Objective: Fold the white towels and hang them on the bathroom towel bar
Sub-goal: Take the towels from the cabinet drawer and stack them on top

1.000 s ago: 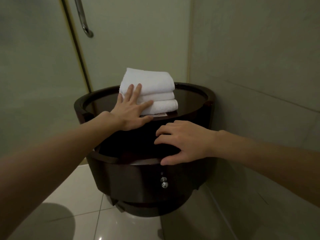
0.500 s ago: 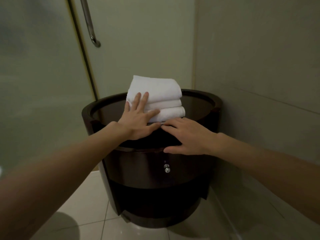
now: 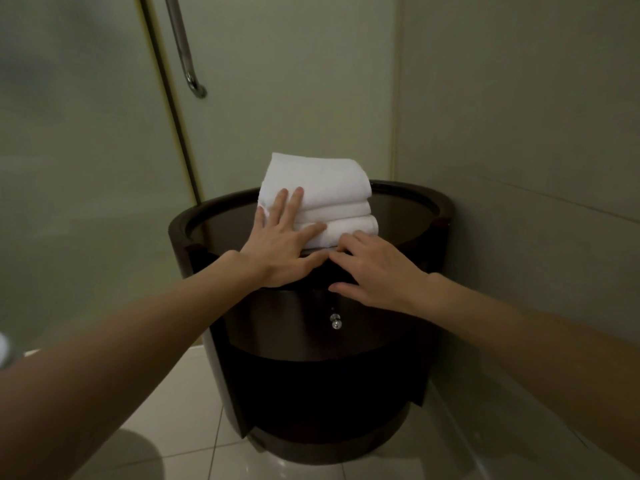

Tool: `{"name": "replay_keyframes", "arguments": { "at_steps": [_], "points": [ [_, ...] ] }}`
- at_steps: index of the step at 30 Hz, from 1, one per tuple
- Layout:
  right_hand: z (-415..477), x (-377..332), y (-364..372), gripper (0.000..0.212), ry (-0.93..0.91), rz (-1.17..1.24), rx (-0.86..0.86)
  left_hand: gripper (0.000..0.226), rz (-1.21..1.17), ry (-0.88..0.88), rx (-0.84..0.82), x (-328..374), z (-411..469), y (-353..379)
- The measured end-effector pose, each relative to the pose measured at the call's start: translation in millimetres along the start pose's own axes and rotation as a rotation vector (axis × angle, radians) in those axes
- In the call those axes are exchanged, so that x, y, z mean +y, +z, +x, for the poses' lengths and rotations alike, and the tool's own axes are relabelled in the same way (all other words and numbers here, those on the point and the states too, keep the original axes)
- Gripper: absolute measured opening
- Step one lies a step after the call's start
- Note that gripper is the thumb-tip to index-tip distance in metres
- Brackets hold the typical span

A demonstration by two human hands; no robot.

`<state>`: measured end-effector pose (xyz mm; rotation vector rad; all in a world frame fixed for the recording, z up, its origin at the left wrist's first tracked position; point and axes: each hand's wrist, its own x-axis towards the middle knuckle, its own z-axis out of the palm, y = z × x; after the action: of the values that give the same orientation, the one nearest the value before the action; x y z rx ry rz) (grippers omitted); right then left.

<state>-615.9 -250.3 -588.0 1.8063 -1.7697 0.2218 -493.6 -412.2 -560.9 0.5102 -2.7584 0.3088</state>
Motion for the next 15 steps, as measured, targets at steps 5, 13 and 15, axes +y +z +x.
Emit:
{"name": "replay_keyframes", "arguments": {
  "at_steps": [5, 13, 15],
  "points": [
    [2.3, -0.3, 1.3, 0.049, -0.006, -0.014, 0.031, 0.076, 0.012, 0.011, -0.007, -2.2, 0.8, 1.3],
    [9.8, -6.6, 6.2, 0.039, 0.026, -0.077, 0.089, 0.075, 0.008, 0.012, -0.021, -2.5, -0.4, -0.9],
    [10.0, -8.3, 8.1, 0.038, 0.025, -0.090, 0.097, 0.068, 0.021, 0.021, -0.020, -2.9, -0.7, -0.6]
  ]
}}
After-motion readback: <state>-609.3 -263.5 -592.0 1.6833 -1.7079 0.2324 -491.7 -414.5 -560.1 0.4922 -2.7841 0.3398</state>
